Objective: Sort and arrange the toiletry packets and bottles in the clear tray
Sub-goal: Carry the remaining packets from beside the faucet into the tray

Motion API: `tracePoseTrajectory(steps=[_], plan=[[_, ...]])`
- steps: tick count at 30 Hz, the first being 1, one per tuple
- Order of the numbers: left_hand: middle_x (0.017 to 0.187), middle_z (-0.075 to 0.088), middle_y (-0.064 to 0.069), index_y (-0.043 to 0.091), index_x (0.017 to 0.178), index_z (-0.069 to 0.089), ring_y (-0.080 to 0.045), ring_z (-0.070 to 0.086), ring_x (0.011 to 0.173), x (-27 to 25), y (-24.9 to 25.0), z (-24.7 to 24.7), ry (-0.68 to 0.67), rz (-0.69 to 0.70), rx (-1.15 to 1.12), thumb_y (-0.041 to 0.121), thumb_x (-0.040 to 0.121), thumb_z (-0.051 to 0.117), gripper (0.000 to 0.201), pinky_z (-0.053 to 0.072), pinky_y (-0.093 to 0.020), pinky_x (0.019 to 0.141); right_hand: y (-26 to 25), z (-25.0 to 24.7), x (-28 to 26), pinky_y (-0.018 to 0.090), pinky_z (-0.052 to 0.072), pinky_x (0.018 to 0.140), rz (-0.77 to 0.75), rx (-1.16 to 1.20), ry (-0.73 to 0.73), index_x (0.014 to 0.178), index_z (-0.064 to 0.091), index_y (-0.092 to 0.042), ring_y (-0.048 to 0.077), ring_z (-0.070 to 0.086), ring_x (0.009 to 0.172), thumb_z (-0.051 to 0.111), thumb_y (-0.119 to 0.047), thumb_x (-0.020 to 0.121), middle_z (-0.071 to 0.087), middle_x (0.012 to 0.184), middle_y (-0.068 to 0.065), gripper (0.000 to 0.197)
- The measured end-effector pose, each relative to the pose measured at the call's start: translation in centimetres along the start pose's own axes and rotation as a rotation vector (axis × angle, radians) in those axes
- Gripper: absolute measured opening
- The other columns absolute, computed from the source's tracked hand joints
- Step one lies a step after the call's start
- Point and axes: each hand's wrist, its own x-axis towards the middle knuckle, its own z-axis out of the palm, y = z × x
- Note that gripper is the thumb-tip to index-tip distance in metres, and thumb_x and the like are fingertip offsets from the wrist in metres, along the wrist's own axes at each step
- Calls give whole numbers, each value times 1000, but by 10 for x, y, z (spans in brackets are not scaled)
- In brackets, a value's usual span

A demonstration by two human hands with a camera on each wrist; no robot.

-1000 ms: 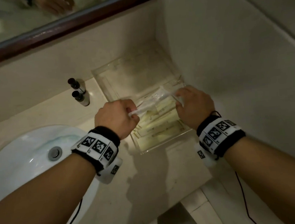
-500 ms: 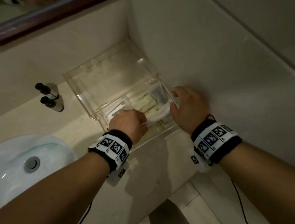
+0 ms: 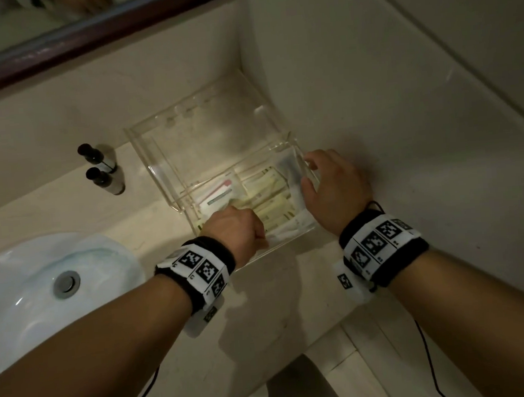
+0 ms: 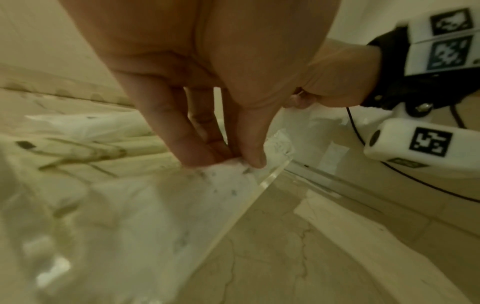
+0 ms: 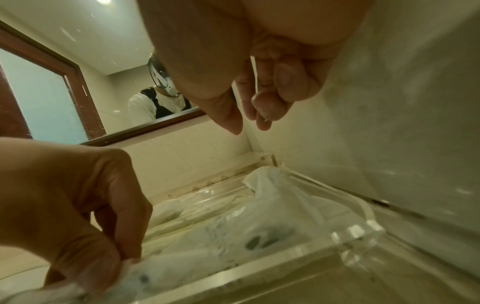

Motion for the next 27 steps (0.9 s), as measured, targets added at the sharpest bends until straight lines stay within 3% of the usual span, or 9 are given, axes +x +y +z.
tracePoseTrajectory(steps=[3, 9, 13, 18, 22, 27], plan=[[90, 67, -1, 28, 86, 72, -24, 64, 89, -2, -2, 0, -14, -34, 21, 43, 86, 70, 15, 48, -27, 72, -3, 2, 3, 40, 54, 75, 4, 14, 1, 117, 58, -15, 26, 62, 91, 57, -24, 87, 61, 111, 3, 32], [102, 66, -8, 21, 99, 73, -30, 65, 92, -2, 1, 0, -61, -57, 39, 44, 88, 68, 26, 56, -36, 79, -8, -2, 3, 35, 51, 76, 7, 0, 7, 114, 58, -14, 24, 61, 90, 57, -25, 88, 62, 109, 3, 28], [100, 67, -6, 23, 97, 72, -27, 64, 90, -7, -5, -4, -50, -50, 7, 49, 89, 64, 28, 53, -32, 75, -19, -2, 3, 37, 51, 77, -26, -13, 21, 111, 58, -14, 24, 61, 90, 56, -25, 88, 62, 107, 2, 26], [98, 71, 1, 28, 100, 69, -23, 64, 91, -26, -27, -19, 110, -55, -96, 56, 91, 57, 32, 53, -34, 80, -57, 5, 8, 38, 51, 79, -108, 22, 28, 114, 59, -15, 23, 62, 92, 58, -26, 87, 64, 107, 1, 30], [92, 70, 1, 32, 90, 65, -22, 64, 86, -53, -59, -34, 238, -126, -209, 57, 91, 56, 26, 52, -34, 77, -105, 17, 13, 29, 43, 75, -207, 21, -7, 115, 59, -15, 21, 61, 93, 60, -26, 88, 64, 108, 1, 30], [88, 70, 1, 31, 87, 64, -22, 63, 85, -106, -129, -43, 381, -277, -324, 56, 90, 57, 26, 53, -36, 78, -192, 42, 9, 35, 48, 74, -371, 51, -28, 111, 61, -15, 23, 63, 87, 61, -26, 86, 65, 103, 0, 28]])
